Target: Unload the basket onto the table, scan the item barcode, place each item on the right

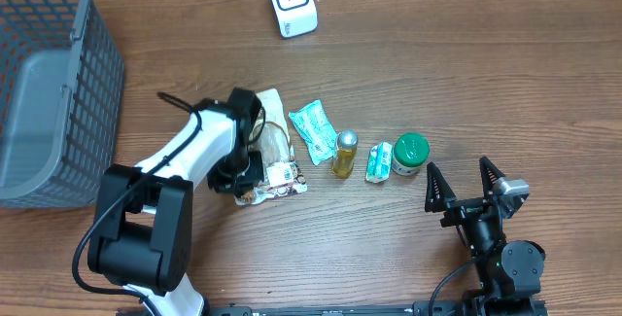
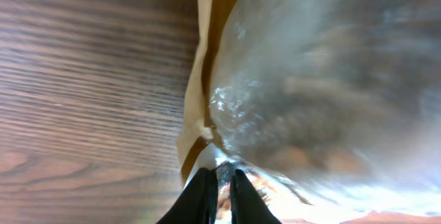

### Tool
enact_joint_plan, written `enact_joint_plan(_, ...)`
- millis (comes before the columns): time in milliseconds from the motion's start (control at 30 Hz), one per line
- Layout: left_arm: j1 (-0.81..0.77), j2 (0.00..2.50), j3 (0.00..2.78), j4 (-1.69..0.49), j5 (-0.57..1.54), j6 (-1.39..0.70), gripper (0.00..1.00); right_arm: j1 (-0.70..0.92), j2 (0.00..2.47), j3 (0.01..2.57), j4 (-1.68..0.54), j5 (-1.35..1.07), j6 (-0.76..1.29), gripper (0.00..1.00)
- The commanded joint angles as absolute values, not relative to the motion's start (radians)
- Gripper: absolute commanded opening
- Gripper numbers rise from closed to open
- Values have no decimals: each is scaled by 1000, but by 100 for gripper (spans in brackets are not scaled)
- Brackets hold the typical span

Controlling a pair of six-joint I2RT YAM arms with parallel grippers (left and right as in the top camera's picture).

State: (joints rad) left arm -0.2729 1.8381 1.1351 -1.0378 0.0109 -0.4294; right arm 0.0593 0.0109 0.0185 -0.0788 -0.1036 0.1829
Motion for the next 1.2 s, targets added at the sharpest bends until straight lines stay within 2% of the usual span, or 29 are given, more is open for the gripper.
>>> enact_joint_plan(0, -274, 1817, 1273, -1094, -3, -406, 12, 55, 3, 8, -75, -98, 183, 100)
enact_joint_plan(200, -274, 1817, 1382, -1141, -4, -406, 16, 55, 3, 8, -75, -98, 183, 100)
enact_joint_plan(600, -275, 1819, 1270, -841, -7, -471, 17, 55, 3, 8, -75, -98, 183, 100)
enact_joint_plan(867, -275, 1819, 1168, -802, -51, -472, 19, 55, 3, 8, -75, -98, 183, 100)
enact_joint_plan(1167, -275, 1785, 1179, -820, -77, -411, 14, 55, 3, 8, -75, -98, 183, 100)
